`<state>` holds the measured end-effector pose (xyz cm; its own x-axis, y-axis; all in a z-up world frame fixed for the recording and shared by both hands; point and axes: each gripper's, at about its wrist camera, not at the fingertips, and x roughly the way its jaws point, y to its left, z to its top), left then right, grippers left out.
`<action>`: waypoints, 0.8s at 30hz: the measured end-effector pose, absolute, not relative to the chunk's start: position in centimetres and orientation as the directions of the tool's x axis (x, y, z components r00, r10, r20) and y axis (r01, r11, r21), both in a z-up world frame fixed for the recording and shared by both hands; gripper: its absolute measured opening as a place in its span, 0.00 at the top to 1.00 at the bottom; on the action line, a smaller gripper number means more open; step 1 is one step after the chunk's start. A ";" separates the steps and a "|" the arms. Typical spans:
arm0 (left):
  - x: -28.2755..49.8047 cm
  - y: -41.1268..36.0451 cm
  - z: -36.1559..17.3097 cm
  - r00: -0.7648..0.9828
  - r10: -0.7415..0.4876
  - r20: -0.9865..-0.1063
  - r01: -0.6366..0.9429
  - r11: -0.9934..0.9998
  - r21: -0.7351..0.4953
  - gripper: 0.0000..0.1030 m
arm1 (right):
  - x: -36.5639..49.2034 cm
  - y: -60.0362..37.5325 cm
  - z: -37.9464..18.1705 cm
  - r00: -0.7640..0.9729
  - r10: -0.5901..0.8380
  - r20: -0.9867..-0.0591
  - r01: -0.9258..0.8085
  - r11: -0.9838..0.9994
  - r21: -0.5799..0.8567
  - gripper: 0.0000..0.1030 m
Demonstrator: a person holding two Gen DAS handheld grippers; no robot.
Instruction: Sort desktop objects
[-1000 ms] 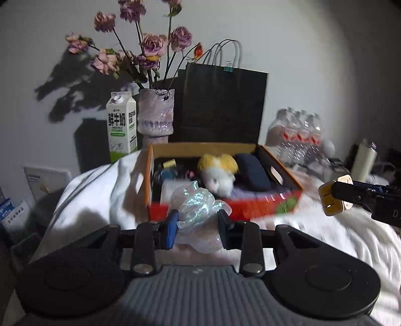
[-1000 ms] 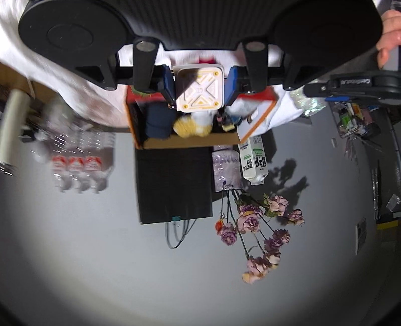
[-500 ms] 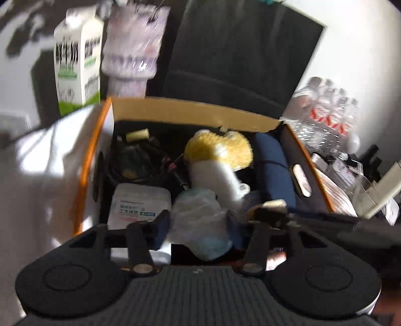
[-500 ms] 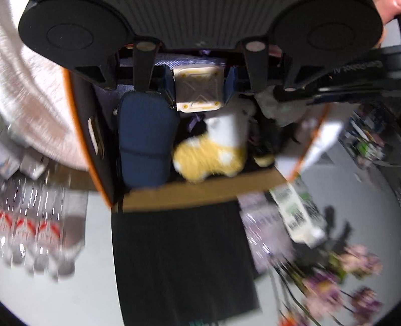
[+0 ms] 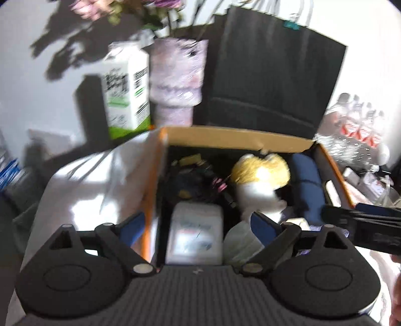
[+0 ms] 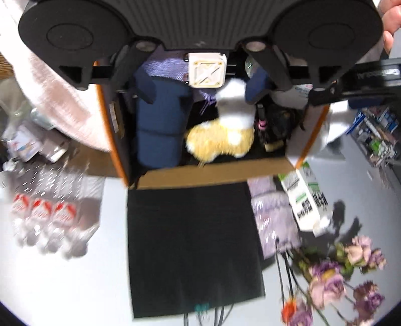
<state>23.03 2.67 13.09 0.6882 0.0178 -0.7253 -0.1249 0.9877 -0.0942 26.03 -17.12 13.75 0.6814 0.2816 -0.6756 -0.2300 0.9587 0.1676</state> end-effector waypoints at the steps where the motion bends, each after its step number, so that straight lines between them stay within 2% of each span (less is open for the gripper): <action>1: 22.7 2.9 13.0 0.672 0.008 -0.740 -0.125 0.987 -0.103 0.10 | 25.6 -17.4 14.0 0.680 0.285 -0.676 -0.237 0.957 0.165 0.22; 4: 20.9 3.1 12.6 0.644 0.004 -0.765 -0.113 0.989 -0.090 0.10 | 23.5 -18.1 13.9 0.675 0.280 -0.683 -0.261 0.956 0.134 0.22; 9: 14.9 1.7 11.9 0.681 0.013 -0.733 -0.016 1.000 0.003 0.09 | 18.6 -19.7 13.9 0.717 0.256 -0.648 -0.273 0.959 0.077 0.22; 13: 9.2 1.1 11.4 0.700 -0.061 -0.712 0.049 0.998 -0.038 0.08 | 12.9 -21.1 13.4 0.764 0.264 -0.589 -0.282 0.957 0.063 0.21; 17: 3.3 0.3 10.5 0.740 -0.088 -0.667 0.082 0.996 -0.040 0.08 | 6.5 -22.1 11.8 0.802 0.302 -0.515 -0.303 0.949 0.085 0.12; 20: -0.8 -0.3 9.2 0.768 -0.085 -0.635 0.070 0.996 -0.048 0.06 | 2.5 -22.3 9.4 0.803 0.302 -0.514 -0.299 0.950 0.091 0.12; 24: -5.5 -0.3 7.0 0.761 -0.117 -0.638 0.064 0.992 -0.106 0.06 | -2.4 -22.2 7.1 0.817 0.290 -0.498 -0.288 0.954 0.082 0.12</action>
